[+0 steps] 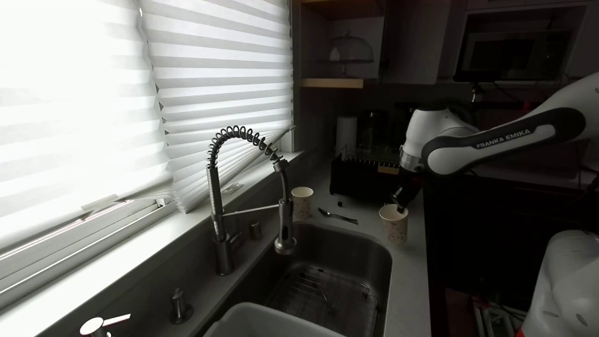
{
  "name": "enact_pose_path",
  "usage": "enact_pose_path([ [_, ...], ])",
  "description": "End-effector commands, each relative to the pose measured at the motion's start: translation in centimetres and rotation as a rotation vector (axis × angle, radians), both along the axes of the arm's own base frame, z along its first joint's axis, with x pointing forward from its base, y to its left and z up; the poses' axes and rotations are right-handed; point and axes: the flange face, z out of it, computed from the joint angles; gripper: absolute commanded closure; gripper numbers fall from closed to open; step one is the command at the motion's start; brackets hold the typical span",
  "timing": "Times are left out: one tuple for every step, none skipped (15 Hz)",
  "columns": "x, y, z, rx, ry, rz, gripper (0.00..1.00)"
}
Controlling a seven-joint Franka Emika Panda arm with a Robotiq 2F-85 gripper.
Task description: Pour the water out of the two cups into the sink
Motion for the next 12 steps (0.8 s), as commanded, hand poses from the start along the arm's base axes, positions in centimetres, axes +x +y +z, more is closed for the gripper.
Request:
enact_pose_path([
  [-0.8,-1.7,-0.6,0.089,0.044,-0.077,0.99],
  [-1.1,-2.2,-0.7,0.094,0.041,-0.092,0.99],
  [-1.4,-2.7,-0.7,0.094,0.035,-0.105,0.99],
  [-1.7,-3.1,-0.8,0.091,0.027,-0.111,0.99],
  [-2.0,-3.5,-0.8,0.084,0.021,-0.115,0.99],
  [-2.2,-3.9,-0.9,0.073,0.011,-0.120,0.99],
  [-2.4,-4.2,-0.9,0.060,-0.005,-0.128,0.99],
  [-2.5,-4.5,-1.0,0.050,-0.021,-0.135,0.99],
  [-2.5,-4.8,-1.2,0.033,-0.037,-0.153,0.99],
  [-2.6,-5.1,-1.4,0.021,-0.060,-0.166,0.99],
  [-2.6,-5.4,-1.7,0.004,-0.074,-0.179,0.99],
  [-2.7,-5.7,-2.1,0.000,-0.089,-0.195,0.99],
])
